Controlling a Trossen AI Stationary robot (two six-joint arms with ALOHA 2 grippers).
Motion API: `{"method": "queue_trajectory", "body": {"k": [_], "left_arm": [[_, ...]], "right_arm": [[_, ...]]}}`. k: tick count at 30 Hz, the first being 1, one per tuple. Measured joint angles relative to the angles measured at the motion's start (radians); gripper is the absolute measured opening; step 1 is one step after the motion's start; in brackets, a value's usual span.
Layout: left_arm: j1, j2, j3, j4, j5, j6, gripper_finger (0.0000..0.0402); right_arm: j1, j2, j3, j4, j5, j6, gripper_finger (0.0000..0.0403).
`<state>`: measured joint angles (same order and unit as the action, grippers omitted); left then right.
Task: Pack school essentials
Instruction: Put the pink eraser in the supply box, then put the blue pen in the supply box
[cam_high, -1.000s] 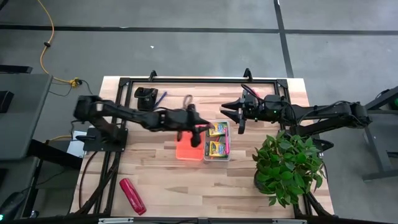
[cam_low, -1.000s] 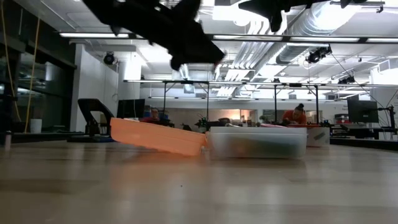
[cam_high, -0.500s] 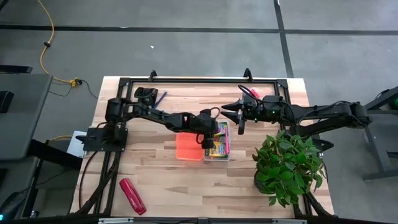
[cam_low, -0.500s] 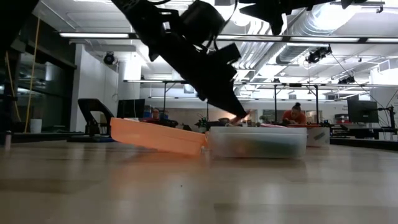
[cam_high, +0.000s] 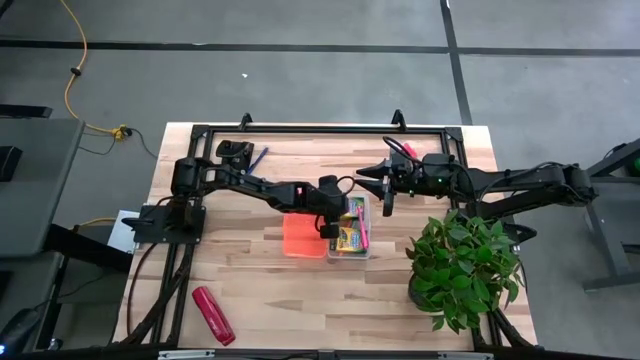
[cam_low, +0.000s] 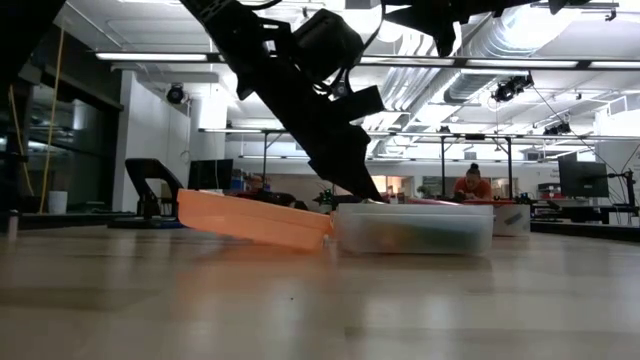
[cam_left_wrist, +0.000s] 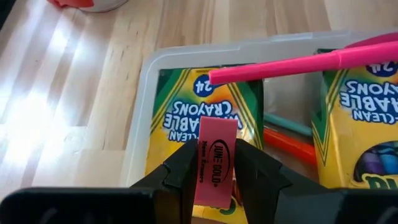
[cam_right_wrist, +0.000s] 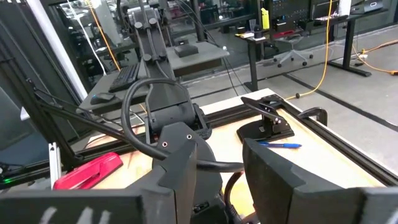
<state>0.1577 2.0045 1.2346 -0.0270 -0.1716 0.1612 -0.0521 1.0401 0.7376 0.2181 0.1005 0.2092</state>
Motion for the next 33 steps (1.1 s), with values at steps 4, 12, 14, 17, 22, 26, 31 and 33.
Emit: {"method": "queue_trajectory", "body": {"k": [4,12,14,17,22,26,31,33], "left_arm": [[-0.001,0.000,0.000,0.001,-0.019,0.000,0.0096],[-0.001,-0.006,0.000,-0.010,-0.002,0.000,0.0147],[-0.001,-0.026,-0.001,-0.034,0.000,0.000,0.0161],[0.006,-0.087,-0.001,-0.123,0.003,0.010,0.0175],[0.039,-0.226,-0.017,-0.304,-0.009,0.024,0.0181],[0.077,-0.391,-0.101,-0.300,0.006,-0.057,0.0181],[0.082,-0.661,-0.307,-0.079,0.010,-0.201,0.0181],[0.067,-0.777,-0.400,0.037,0.014,-0.255,0.0181]], "right_arm": [[0.000,0.000,0.000,0.000,0.000,0.000,0.0124],[0.000,0.000,0.000,0.000,0.000,0.000,0.0124],[0.000,0.000,0.000,0.001,0.000,0.000,0.0124],[0.000,0.000,0.000,0.006,-0.001,-0.001,0.0124],[0.000,0.000,0.000,0.009,-0.001,-0.008,0.0124],[0.000,0.000,0.000,0.012,-0.002,-0.008,0.0124],[0.000,0.000,0.000,0.023,-0.002,-0.009,0.0124],[0.000,0.000,0.000,0.025,-0.002,-0.014,0.0124]]}}
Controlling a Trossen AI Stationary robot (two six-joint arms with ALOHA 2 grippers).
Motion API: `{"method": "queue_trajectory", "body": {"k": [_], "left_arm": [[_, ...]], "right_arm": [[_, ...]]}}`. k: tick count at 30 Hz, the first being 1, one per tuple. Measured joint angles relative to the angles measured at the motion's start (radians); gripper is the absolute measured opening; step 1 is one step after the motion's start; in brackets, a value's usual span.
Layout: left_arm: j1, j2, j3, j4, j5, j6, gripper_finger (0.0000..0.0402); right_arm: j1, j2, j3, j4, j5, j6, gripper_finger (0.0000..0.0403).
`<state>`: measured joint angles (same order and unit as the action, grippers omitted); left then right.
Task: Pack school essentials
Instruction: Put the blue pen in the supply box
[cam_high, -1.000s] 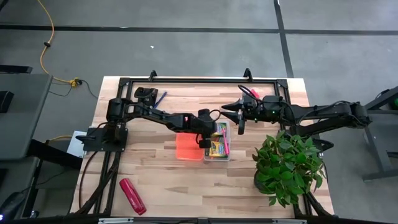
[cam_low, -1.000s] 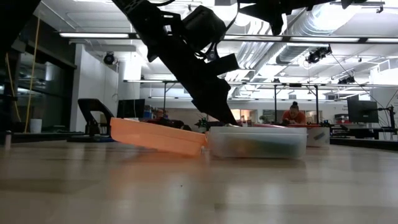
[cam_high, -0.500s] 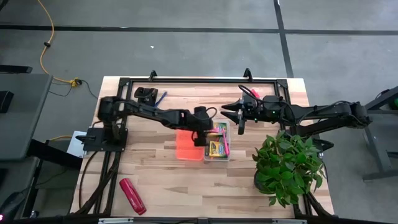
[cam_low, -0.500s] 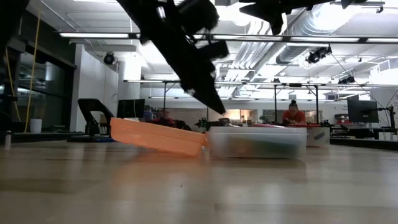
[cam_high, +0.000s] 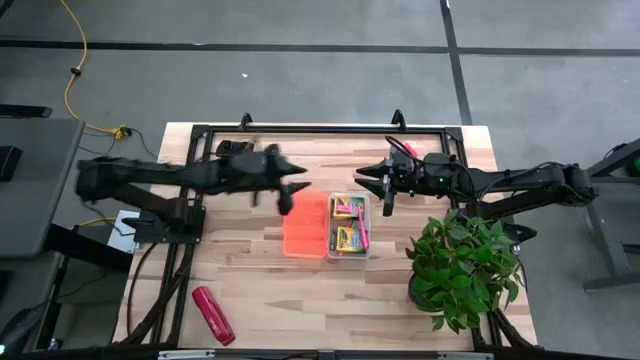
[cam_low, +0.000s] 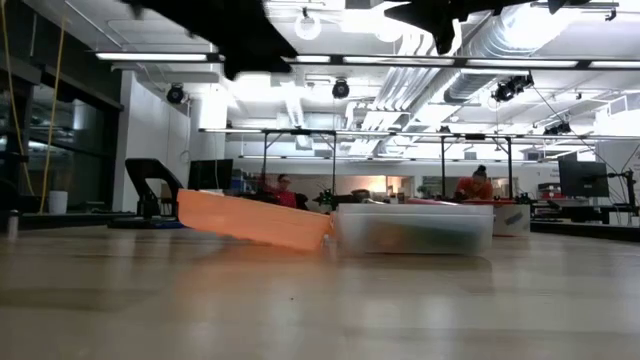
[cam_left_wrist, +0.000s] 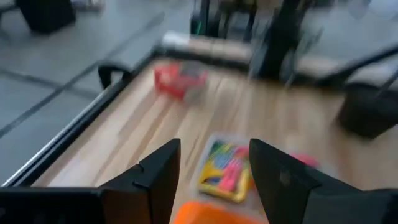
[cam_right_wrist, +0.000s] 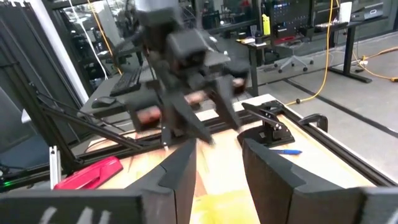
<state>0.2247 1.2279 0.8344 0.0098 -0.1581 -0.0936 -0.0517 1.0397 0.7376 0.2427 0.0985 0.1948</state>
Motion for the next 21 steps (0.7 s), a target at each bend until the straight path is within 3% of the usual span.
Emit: {"method": "queue_trajectory", "body": {"k": [5,9,15,21], "left_arm": [[-0.054,-0.262,-0.199,0.243,0.022,-0.079,0.0181],[-0.094,-0.437,-0.281,0.329,0.052,-0.097,0.0181],[-0.124,-0.626,-0.295,0.302,0.049,-0.038,0.0181],[-0.124,-0.689,-0.295,0.297,0.040,-0.007,0.0181]], "right_arm": [[0.000,0.000,0.000,0.016,0.000,-0.039,0.0124],[0.000,0.000,0.000,0.034,0.000,-0.046,0.0124],[0.000,0.000,0.000,0.055,0.000,-0.072,0.0124],[0.000,0.000,0.000,0.071,0.000,-0.073,0.0124]]}}
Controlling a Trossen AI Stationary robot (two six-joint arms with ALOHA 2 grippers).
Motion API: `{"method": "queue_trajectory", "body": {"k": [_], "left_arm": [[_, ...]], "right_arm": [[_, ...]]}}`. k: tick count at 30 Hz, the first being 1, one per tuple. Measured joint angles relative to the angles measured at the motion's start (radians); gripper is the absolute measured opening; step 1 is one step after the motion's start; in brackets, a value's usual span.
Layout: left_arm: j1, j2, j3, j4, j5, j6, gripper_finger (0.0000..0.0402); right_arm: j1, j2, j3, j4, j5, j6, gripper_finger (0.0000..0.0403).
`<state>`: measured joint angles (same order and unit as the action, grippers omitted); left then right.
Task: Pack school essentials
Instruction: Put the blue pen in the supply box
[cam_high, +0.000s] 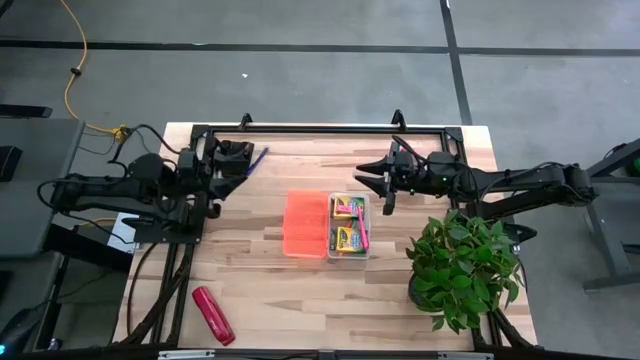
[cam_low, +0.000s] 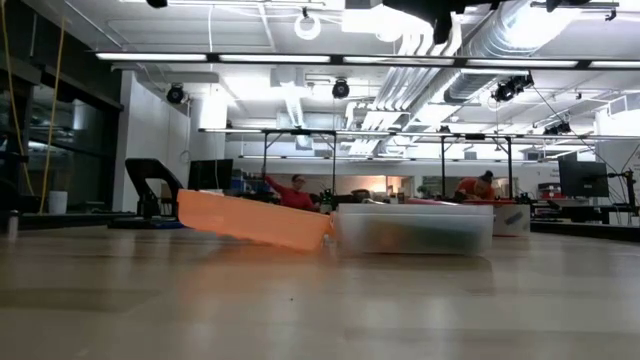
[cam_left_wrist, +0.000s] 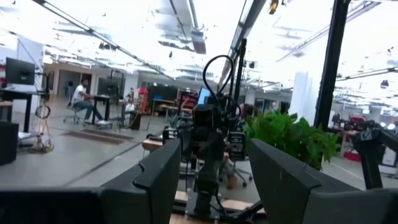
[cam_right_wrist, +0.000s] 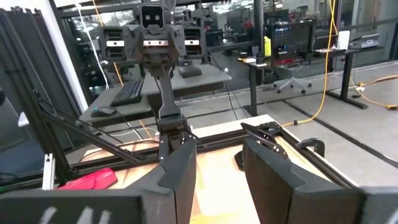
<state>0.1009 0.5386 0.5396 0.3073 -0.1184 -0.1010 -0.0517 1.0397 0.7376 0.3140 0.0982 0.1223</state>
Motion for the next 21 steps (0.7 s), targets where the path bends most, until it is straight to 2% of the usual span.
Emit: {"method": "queue_trajectory", "body": {"k": [21], "left_arm": [[0.000,0.000,0.000,-0.004,0.001,-0.001,0.0181]], "right_arm": [[0.000,0.000,0.000,0.006,-0.005,-0.008,0.0122]]}}
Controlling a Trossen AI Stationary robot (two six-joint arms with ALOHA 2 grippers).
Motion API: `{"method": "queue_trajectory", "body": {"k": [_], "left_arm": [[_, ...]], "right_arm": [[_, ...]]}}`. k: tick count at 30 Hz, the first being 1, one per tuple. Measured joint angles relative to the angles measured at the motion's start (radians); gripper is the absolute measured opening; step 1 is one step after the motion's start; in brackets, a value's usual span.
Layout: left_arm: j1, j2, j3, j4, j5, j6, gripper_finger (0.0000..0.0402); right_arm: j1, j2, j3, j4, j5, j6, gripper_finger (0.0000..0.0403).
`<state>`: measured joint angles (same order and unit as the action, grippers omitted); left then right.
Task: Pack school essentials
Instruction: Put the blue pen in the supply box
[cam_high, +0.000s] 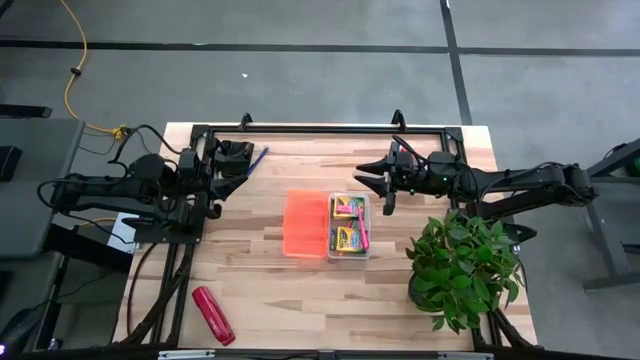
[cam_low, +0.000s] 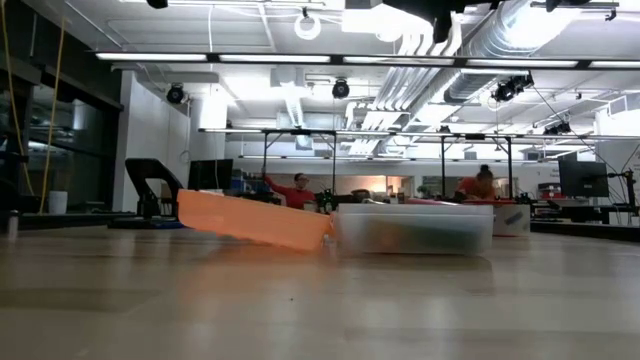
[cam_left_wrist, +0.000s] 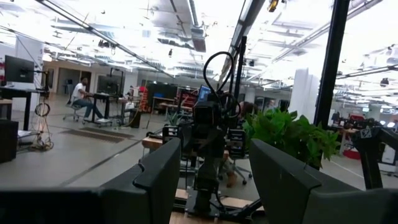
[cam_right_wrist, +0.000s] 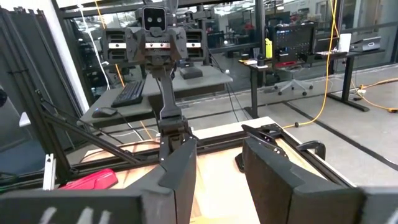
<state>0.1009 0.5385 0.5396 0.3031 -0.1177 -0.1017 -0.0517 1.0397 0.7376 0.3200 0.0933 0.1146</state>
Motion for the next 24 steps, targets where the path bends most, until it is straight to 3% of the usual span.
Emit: {"method": "queue_trajectory", "body": {"k": [5,10,12,14,17,24], "left_arm": [[0.000,0.000,0.000,0.000,0.000,-0.003,0.0181],[0.000,0.000,0.000,0.000,-0.002,-0.019,0.0181],[0.000,0.004,0.000,0.002,-0.057,-0.058,0.0181],[0.001,0.025,0.010,-0.007,-0.189,-0.144,0.0181],[0.033,0.091,0.085,-0.166,-0.301,-0.162,0.0174],[0.231,0.416,0.425,-0.639,-0.305,-0.154,0.0141]], "right_arm": [[0.000,0.000,0.000,-0.004,-0.038,0.000,0.0093],[0.002,0.000,0.000,-0.019,-0.052,0.010,0.0012],[0.002,0.000,0.000,-0.030,-0.051,0.009,0.0011],[0.002,0.000,0.000,-0.038,-0.046,0.014,0.0012],[0.002,0.000,0.000,-0.044,-0.045,0.000,0.0002],[0.002,0.000,0.000,-0.051,-0.044,0.016,0.0001]]}}
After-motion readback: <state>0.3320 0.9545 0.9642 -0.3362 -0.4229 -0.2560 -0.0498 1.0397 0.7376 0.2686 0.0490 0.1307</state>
